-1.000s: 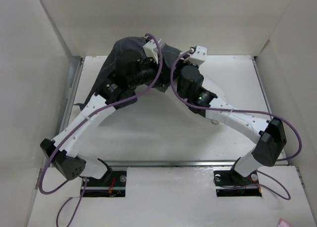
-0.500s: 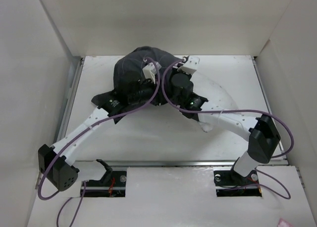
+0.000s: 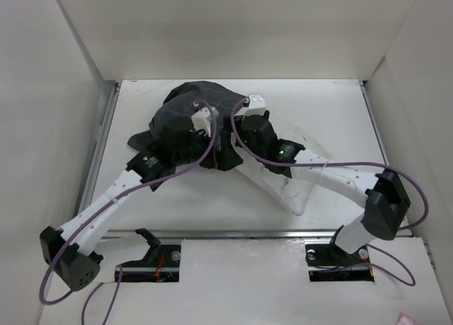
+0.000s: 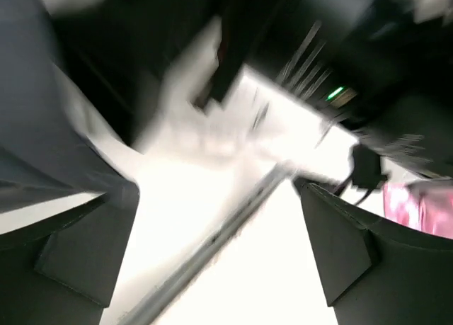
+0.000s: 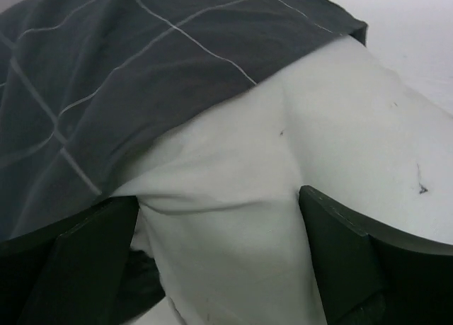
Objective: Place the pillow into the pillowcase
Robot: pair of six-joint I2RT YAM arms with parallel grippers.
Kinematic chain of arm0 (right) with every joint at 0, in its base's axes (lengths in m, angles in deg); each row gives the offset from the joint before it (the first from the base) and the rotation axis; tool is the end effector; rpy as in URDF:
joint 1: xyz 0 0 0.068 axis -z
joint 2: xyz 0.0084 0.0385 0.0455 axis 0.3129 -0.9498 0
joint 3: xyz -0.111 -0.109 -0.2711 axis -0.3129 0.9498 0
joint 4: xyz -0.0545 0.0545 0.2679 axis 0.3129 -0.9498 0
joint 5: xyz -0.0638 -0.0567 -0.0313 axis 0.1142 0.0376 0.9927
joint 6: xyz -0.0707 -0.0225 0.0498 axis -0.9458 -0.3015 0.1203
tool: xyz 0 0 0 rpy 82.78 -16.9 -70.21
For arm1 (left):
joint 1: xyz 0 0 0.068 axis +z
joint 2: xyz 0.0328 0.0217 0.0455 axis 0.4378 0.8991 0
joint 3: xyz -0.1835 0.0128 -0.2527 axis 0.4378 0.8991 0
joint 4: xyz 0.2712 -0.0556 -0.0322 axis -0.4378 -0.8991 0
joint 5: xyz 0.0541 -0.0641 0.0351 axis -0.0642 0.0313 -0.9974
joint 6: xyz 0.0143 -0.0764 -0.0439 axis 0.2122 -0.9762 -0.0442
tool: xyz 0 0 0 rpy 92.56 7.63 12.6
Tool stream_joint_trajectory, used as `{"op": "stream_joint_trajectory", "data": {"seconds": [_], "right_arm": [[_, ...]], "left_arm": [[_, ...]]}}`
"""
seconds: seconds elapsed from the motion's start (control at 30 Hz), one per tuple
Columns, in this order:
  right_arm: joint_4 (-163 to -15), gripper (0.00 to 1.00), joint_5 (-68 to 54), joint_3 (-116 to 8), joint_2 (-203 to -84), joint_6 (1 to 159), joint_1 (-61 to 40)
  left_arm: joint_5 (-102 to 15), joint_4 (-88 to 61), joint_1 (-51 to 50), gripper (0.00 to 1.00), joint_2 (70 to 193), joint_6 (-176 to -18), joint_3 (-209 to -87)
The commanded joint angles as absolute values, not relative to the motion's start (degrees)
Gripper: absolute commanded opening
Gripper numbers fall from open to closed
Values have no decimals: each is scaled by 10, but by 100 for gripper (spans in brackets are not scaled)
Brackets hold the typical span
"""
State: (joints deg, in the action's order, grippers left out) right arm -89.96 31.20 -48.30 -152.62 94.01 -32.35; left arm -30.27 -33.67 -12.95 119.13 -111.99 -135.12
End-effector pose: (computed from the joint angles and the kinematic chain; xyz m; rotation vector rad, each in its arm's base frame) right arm 0.2982 0.2990 0.3342 -0.1384 1.8956 0.3326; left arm 0.2045 -0.2027 0.3735 0.4907 2.0350 -1.0900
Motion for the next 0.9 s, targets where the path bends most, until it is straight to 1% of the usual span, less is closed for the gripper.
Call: {"op": "stream_joint_trajectory", "data": {"seconds": [0.0, 0.1, 0.2, 0.27, 0.37, 0.4, 0.5, 0.53, 0.57, 0.6, 0.63, 0.67, 0.7, 0.73, 0.77, 0.83, 0.87], "right_arm": [[-1001, 100, 186, -530, -1465, 931, -320], [-1064, 100, 180, -537, -1434, 903, -320], [-1113, 100, 207, -544, -1406, 881, -320], [-1118, 100, 230, -528, -1379, 881, -320], [-1095, 100, 291, -493, -1344, 881, -320], [-1085, 100, 291, -488, -1339, 881, -312], [-1071, 100, 195, -488, -1339, 899, -234], [-1062, 100, 156, -488, -1344, 904, -207], [-1062, 100, 84, -488, -1351, 904, -155], [-1062, 100, 57, -488, -1359, 904, -134], [-1057, 100, 21, -494, -1374, 883, -105], [-1051, 100, 20, -494, -1382, 867, -105], [-1043, 100, -3, -494, -1389, 854, -84], [-1035, 100, -12, -494, -1399, 837, -75], [-1030, 100, -23, -494, -1399, 837, -68], [-1023, 100, -34, -488, -1405, 830, -52], [-1017, 100, -34, -488, -1411, 823, -51]], "left_arm": [[-367, -352, -134, 100, 1121, -1093, -1438], [-429, -352, -134, 100, 1113, -1081, -1476], [-412, -339, -134, 100, 1127, -1068, -1504], [-412, -333, -134, 100, 1140, -1053, -1519], [-449, -322, -134, 100, 1176, -1038, -1542], [-459, -334, -134, 100, 1210, -1038, -1554], [-533, -334, -134, 100, 1274, -1017, -1607], [-571, -347, -134, 100, 1327, -1006, -1626], [-587, -359, -134, 100, 1357, -995, -1651], [-601, -376, -134, 100, 1391, -986, -1683], [-609, -417, -134, 100, 1465, -951, -1764], [-618, -439, -134, 100, 1503, -932, -1806], [-630, -461, -140, 100, 1542, -917, -1849], [-644, -486, -140, 100, 1582, -902, -1945], [-678, -533, -140, 100, 1656, -881, -1989], [-715, -581, -140, 100, 1725, -863, -2074], [-726, -616, -146, 100, 1777, -851, -2140]]}}
